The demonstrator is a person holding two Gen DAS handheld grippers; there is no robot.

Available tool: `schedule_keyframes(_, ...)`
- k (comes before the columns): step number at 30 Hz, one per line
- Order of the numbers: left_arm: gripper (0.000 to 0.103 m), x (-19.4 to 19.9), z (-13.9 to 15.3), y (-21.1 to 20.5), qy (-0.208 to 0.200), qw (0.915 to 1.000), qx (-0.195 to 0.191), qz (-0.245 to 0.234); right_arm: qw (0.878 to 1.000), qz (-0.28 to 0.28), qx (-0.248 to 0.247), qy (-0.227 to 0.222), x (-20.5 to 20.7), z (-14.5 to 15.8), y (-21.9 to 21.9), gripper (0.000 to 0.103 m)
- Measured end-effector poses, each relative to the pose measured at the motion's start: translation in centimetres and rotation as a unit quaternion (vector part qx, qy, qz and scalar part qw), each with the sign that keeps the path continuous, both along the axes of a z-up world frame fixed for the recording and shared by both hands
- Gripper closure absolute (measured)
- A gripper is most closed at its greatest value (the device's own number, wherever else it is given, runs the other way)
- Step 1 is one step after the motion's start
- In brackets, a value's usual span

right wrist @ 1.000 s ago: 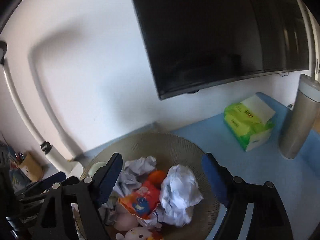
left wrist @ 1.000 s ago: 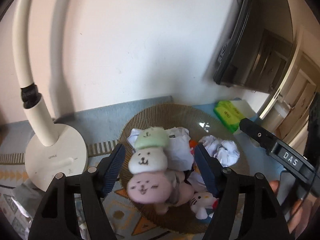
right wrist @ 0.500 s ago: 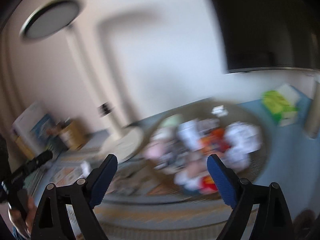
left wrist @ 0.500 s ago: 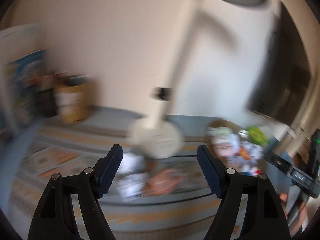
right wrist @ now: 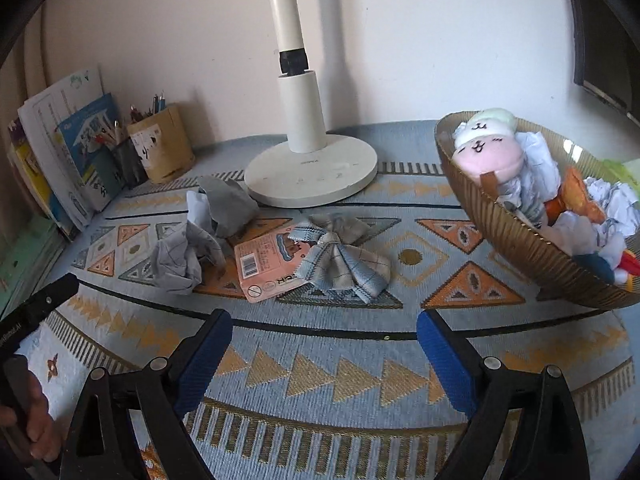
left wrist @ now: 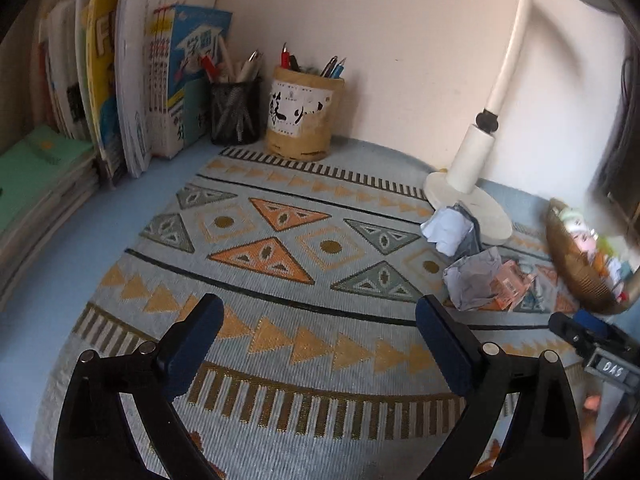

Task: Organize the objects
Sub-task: 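Move both open grippers back over the remaining items on the rug, then grasp a crumpled paper wad with the left gripper while the right grasps the plaid bow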

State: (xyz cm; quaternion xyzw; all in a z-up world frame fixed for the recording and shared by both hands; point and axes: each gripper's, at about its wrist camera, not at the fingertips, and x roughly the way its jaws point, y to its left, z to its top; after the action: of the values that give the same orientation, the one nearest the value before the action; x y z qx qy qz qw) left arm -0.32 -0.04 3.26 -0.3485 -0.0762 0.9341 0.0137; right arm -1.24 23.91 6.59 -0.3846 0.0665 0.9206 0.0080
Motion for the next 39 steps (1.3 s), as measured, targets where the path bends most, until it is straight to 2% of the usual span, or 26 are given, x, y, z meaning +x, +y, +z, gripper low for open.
schedule_keyframes(5, 0.006, 0.2, -0.1, 1.0, 0.001, 0.9993, -0.036, -0.007, 1.000, -0.009, 0.006, -0.008, 0.0, -0.3, 0.1, 0.007)
schedule_keyframes(17, 0.006, 0.9, 0.2, 2.8, 0.014, 0.9956, -0.089, -0.026, 0.999, -0.034, -0.005, -0.017, -0.4, -0.4, 1.0, 0.005)
schedule_keyframes(39, 0.006, 0.5, -0.1, 2.6, -0.001, 0.9964, -0.081, -0.025, 0.999, -0.032, -0.003, -0.019, -0.4, -0.5, 1.0, 0.005)
